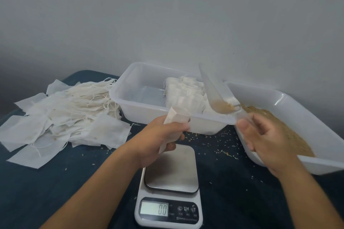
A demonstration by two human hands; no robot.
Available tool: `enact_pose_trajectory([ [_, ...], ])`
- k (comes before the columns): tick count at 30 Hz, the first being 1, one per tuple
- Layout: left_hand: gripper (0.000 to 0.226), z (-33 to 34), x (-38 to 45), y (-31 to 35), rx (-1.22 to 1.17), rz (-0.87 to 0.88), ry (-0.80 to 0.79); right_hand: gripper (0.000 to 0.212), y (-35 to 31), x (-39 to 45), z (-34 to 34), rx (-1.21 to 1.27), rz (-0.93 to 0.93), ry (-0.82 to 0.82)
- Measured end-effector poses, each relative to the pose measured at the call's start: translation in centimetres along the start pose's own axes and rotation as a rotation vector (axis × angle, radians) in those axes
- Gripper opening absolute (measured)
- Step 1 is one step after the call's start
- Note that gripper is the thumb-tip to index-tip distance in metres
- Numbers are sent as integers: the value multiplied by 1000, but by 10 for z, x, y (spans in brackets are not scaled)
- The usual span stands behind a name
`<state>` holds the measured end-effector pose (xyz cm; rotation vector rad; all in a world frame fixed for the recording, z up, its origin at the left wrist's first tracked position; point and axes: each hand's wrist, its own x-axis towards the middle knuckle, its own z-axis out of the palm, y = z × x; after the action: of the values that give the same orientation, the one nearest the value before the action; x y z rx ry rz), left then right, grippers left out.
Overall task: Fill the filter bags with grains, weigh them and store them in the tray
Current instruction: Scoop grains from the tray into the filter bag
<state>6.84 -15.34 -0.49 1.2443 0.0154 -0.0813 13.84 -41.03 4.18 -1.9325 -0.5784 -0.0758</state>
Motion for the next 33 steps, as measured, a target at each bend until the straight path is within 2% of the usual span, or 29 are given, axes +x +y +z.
enact_pose_trajectory([
  [3,34,-2,-1,0,-121,-81,-89,46,-1,8,31,58,5,-51],
  [6,42,-2,-2,-2,-186,-133,-202,19,-12,17,54,155,-26,-188],
  [8,52,-2,-2,-4,-195,-130,-265,18,-17,21,64,222,-59,-318],
  [10,56,-1,-1,-7,-202,-126,-320,12,-18,21,71,269,-80,-372],
  [12,57,-1,0,-9,-197,-134,-364,20,-15,19,75,281,-113,-339],
  [15,60,1,1,-11,-60,-106,-383,26,-8,13,77,295,-150,-194],
  [18,58,6,6,-17,130,15,-303,29,-5,10,76,327,-167,-67],
  [22,33,12,9,-26,269,133,-78,27,-3,7,77,275,-166,47],
  [26,33,16,8,-25,191,158,20,22,0,8,75,327,-107,40],
  [30,31,18,11,-25,66,146,67,32,11,11,71,360,-28,20],
  [33,29,15,12,-25,-3,137,54,34,17,11,71,347,-38,55],
])
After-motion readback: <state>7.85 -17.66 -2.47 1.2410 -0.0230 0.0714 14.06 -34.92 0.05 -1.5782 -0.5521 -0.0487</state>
